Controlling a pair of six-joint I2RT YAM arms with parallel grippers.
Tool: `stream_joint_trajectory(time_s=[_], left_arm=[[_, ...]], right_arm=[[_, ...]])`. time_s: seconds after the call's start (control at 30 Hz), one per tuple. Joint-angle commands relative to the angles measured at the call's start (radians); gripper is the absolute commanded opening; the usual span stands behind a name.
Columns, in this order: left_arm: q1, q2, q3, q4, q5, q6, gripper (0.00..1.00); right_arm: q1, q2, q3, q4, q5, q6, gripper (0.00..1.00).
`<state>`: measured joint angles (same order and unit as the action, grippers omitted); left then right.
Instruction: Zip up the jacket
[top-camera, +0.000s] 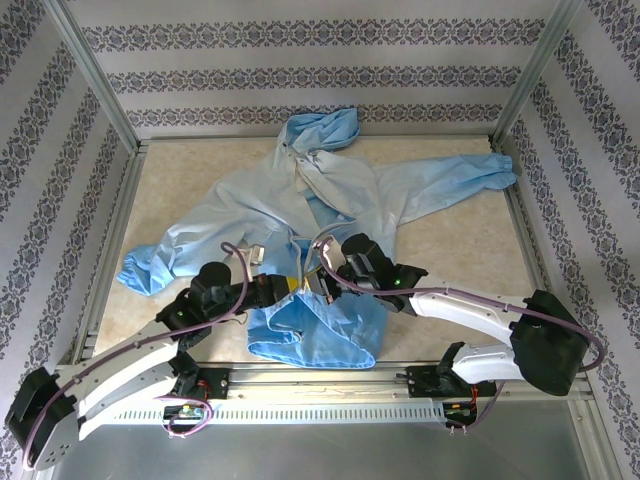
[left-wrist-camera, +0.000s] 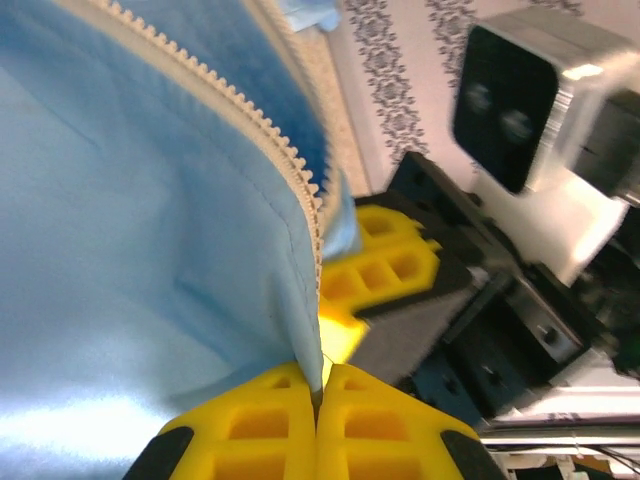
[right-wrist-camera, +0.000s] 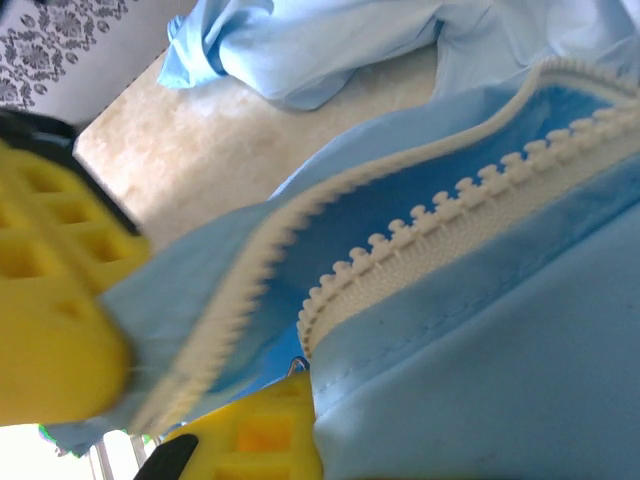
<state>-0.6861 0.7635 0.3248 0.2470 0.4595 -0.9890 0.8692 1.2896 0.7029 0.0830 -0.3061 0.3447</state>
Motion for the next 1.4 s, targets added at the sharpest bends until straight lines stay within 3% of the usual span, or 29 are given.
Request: stream_joint_trajectory(time_s=[0.0,0.1,0.23,0.57,0.73,0.9,1.13,1.27,1.37], left_arm=[[-0.01,-0.087,-0.02,-0.098,-0.013,0.003,0.0],[-0.009,-0.151,-0.022,-0.194,-0.097,0.011,0.0],[0.002,-0.131,-0.038,-0.144,-0.138,-0.025,0.0],[-0.001,0.246,-0.085,0.221,-0.057,-0.05,0.0],[-0.026,0.342,-0.087,0.231,-0.058,-0.02,0.0],[-0.038,0.392,-0.108,0.239,-0.062,-0.015,0.0],[-0.038,0.381,-0.112,0.2,-0.077,0.004,0.0],[-0.038,0.372,-0.113,0.187,-0.077,0.008,0.0],[-0.038,0.366,-0.113,0.179,-0.078,0.013,0.0]], right_arm=[[-0.009,-0.017,0.031,0.006,-0.03,0.011,0.0],[-0.009,-0.039,0.013,0.005,-0.042,-0.004,0.0],[-0.009,-0.062,-0.026,0.02,-0.055,0.002,0.0],[-0.009,0.082,-0.041,-0.035,-0.003,0.083,0.0],[-0.007,0.166,-0.072,0.049,-0.004,0.15,0.1],[-0.008,0.195,-0.114,0.183,-0.046,0.227,0.28],[-0.007,0.195,-0.138,0.235,-0.059,0.272,0.32],[-0.007,0.174,-0.14,0.235,-0.056,0.28,0.42],[-0.006,0.157,-0.141,0.228,-0.047,0.274,0.34]])
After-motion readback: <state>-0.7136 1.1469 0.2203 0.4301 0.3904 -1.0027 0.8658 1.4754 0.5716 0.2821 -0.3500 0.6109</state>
